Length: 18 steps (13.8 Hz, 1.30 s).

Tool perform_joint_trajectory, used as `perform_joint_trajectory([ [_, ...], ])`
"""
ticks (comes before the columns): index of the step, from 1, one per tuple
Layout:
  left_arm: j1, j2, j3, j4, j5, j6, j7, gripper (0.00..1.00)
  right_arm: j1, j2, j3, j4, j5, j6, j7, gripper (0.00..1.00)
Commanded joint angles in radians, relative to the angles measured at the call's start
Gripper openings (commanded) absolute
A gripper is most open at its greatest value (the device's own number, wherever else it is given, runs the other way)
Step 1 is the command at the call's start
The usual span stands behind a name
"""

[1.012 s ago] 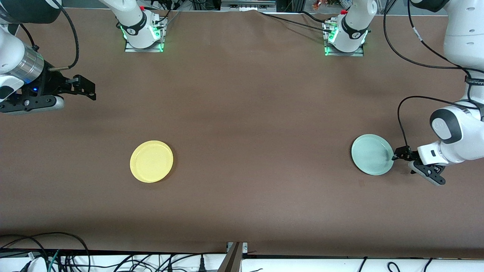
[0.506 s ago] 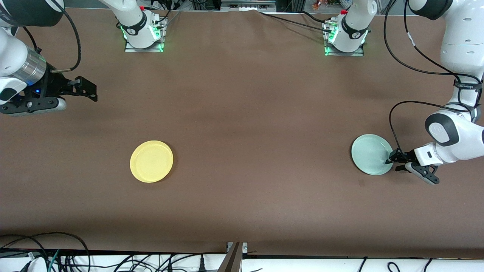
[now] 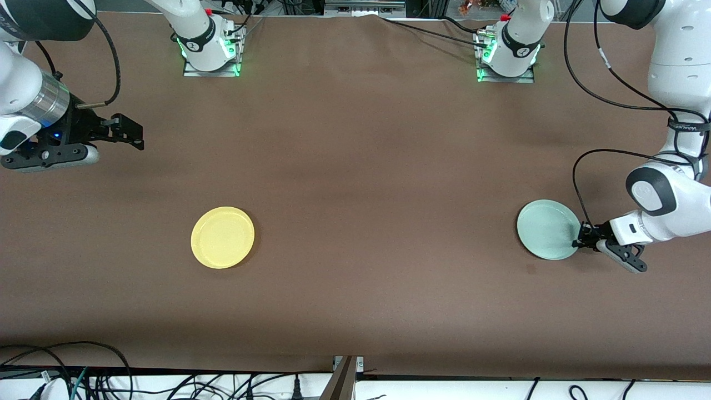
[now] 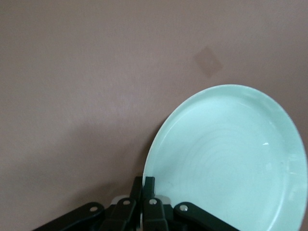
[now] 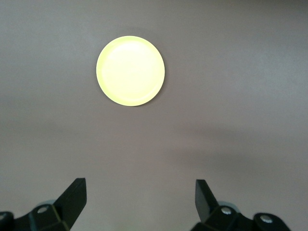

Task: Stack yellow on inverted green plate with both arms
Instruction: 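Grip the green plate rim with the left gripper and lift it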

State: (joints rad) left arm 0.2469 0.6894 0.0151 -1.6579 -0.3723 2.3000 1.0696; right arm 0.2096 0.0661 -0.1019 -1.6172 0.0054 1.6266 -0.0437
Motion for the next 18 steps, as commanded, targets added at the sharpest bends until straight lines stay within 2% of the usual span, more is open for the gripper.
perform_joint_trajectory([
  [1,-0.055,-0.129,0.0,0.0,0.143,-0.057,-0.028,0.0,-0.004,-0.002,0.002,-0.007,0.022,0.013,-0.015,1.0],
  [4,-0.167,-0.218,-0.003,0.022,0.416,-0.085,-0.178,0.0,-0.004,0.011,0.002,-0.001,0.021,0.012,-0.015,1.0],
  [7,-0.302,-0.225,-0.004,0.146,0.628,-0.268,-0.432,0.0,-0.001,0.027,0.002,0.007,0.019,0.01,-0.015,1.0],
  [9,-0.418,-0.222,-0.003,0.19,0.777,-0.365,-0.647,0.0,-0.001,0.049,0.002,0.014,0.018,0.009,-0.013,1.0],
  [12,-0.573,-0.214,0.005,0.193,0.813,-0.444,-0.954,0.0,0.001,0.089,0.002,0.022,0.018,0.018,-0.015,1.0],
  [15,-0.717,-0.205,0.0,0.193,0.988,-0.479,-1.199,0.0,0.004,0.182,0.004,0.014,0.021,0.12,-0.016,1.0],
  [18,-0.869,-0.131,0.005,0.194,1.125,-0.548,-1.362,0.0,-0.006,0.302,0.004,-0.007,0.022,0.273,-0.016,1.0],
])
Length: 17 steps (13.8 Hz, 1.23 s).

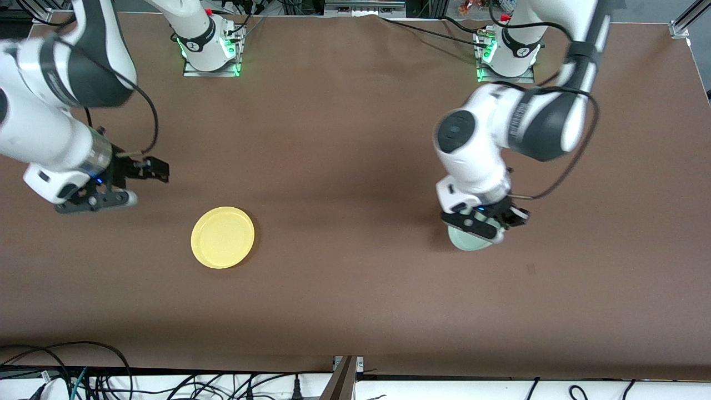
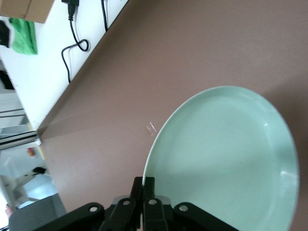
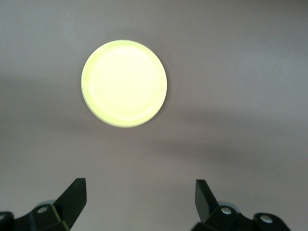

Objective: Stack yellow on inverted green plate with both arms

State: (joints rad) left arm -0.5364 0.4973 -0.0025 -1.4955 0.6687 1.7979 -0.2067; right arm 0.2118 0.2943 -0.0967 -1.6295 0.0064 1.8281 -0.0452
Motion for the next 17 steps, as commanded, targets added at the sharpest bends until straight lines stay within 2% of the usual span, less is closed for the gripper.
perform_joint_trajectory([
  [1,-0.129,0.096,0.021,0.031,0.113,-0.051,-0.114,0.0,-0.012,0.11,-0.003,-0.001,0.021,0.13,-0.018,1.0],
  [3,-0.229,0.165,0.044,0.055,0.146,-0.107,-0.222,0.0,-0.037,0.179,-0.001,-0.024,0.032,0.267,-0.059,1.0],
  [5,-0.278,0.222,0.045,0.104,0.166,-0.149,-0.27,0.0,-0.038,0.232,-0.001,-0.033,0.061,0.354,-0.079,1.0],
  [8,-0.309,0.26,0.044,0.12,0.164,-0.155,-0.345,0.0,-0.061,0.302,0.0,-0.041,0.064,0.453,-0.128,1.0],
  [11,-0.332,0.311,0.044,0.121,0.163,-0.155,-0.454,0.0,-0.062,0.338,0.003,-0.107,0.064,0.58,-0.128,0.98],
  [13,-0.352,0.325,0.042,0.12,0.164,-0.155,-0.506,0.0,-0.063,0.345,0.005,-0.147,0.064,0.637,-0.128,0.92],
  [15,-0.369,0.328,0.042,0.121,0.155,-0.155,-0.523,0.0,-0.063,0.353,0.006,-0.151,0.069,0.64,-0.128,0.82],
  [17,-0.373,0.328,0.033,0.127,0.141,-0.147,-0.54,0.0,-0.069,0.361,0.006,-0.15,0.112,0.639,-0.145,0.69],
])
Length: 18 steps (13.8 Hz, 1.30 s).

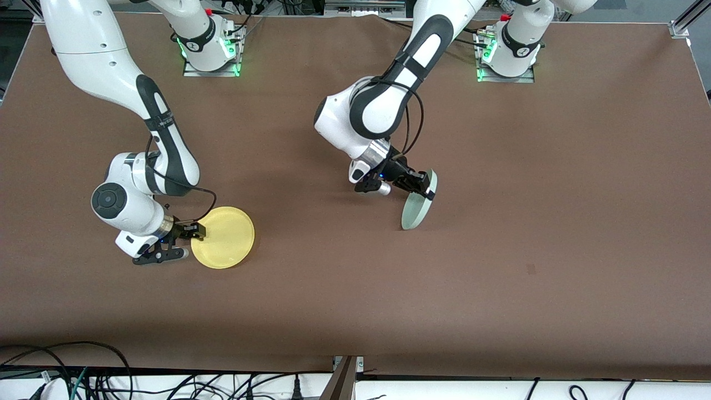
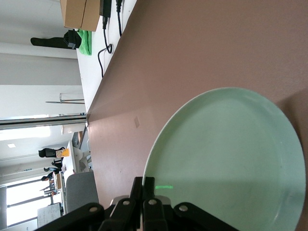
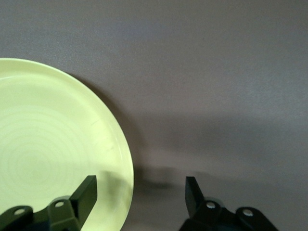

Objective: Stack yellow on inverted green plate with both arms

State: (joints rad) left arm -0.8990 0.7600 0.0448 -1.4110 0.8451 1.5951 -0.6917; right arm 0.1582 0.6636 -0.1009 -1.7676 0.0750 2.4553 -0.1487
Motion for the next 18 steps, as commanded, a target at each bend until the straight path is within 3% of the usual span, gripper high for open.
perform_joint_trajectory([
  [1,-0.012,0.067,-0.016,0.047,-0.055,0.069,-0.054,0.1,-0.015,0.001,0.01,-0.007,0.066,0.013,-0.054,0.64],
  [2,-0.023,0.07,-0.023,0.052,-0.076,0.122,-0.055,0.9,-0.017,0.004,0.01,-0.001,0.095,0.011,-0.073,0.6],
  [3,-0.029,0.071,-0.026,0.055,-0.084,0.161,-0.054,1.0,-0.02,0.005,0.01,-0.001,0.126,0.011,-0.096,0.57],
  [6,-0.032,0.073,-0.049,0.098,-0.228,0.255,-0.057,1.0,-0.023,0.005,0.01,-0.001,0.149,0.01,-0.12,0.25],
  [8,-0.031,0.073,-0.052,0.102,-0.277,0.314,-0.074,1.0,-0.023,0.005,0.009,0.002,0.149,0.01,-0.12,0.09],
  [9,-0.024,0.073,-0.052,0.102,-0.366,0.382,-0.098,1.0,-0.023,0.004,0.009,0.017,0.147,0.004,-0.121,0.03],
  [13,0.026,0.088,-0.049,0.093,-0.582,0.591,-0.12,1.0,-0.023,-0.007,0.009,0.028,0.149,-0.013,-0.153,0.0],
  [15,0.046,0.07,-0.043,0.101,-0.696,0.597,-0.12,1.0,-0.025,-0.025,0.01,0.039,0.149,-0.053,-0.155,0.0],
  [18,0.174,-0.051,-0.048,0.087,-0.713,0.515,-0.106,1.0,-0.02,-0.035,0.01,0.131,0.173,-0.192,-0.149,0.0],
])
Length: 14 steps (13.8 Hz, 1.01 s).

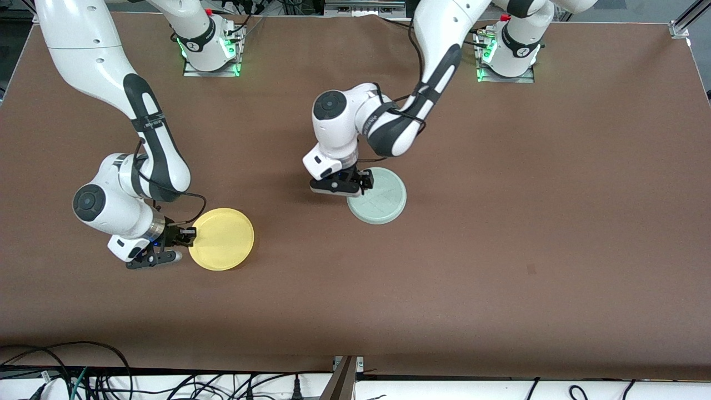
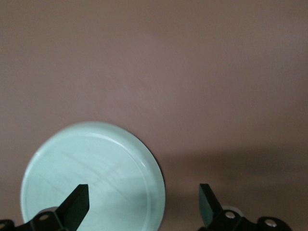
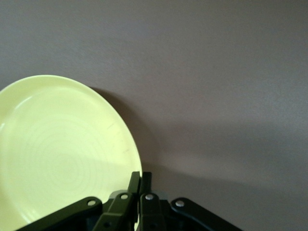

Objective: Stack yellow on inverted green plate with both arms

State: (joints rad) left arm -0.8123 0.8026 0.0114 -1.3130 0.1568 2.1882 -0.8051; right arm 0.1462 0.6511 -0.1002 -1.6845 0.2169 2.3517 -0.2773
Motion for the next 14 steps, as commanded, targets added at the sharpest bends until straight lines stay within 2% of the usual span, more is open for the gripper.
perform_joint_trajectory([
  [1,0.123,-0.12,-0.013,-0.002,-0.022,-0.144,0.009,1.0,-0.007,-0.025,0.01,0.064,0.039,-0.118,-0.017,0.0],
  [3,0.2,-0.19,-0.008,-0.003,-0.014,-0.253,0.03,1.0,-0.001,-0.034,0.013,0.078,0.082,-0.155,-0.01,0.0],
  [5,0.293,-0.262,-0.01,-0.005,-0.022,-0.318,0.156,1.0,-0.001,-0.042,0.052,0.091,0.137,-0.196,0.064,0.0],
  [8,0.445,-0.351,-0.016,-0.002,-0.029,-0.43,0.398,1.0,0.004,-0.05,0.176,0.081,0.139,-0.2,0.258,0.0],
  [10,0.513,-0.39,-0.016,-0.005,-0.03,-0.441,0.516,1.0,0.016,-0.053,0.27,0.08,0.137,-0.169,0.427,0.0],
  [12,0.591,-0.417,-0.018,-0.005,-0.052,-0.471,0.616,1.0,0.096,-0.06,0.297,0.057,0.134,-0.1,0.577,0.0],
  [14,0.651,-0.463,-0.007,-0.052,-0.137,-0.482,0.688,1.0,0.189,-0.074,0.297,0.025,0.134,-0.019,0.696,0.0],
])
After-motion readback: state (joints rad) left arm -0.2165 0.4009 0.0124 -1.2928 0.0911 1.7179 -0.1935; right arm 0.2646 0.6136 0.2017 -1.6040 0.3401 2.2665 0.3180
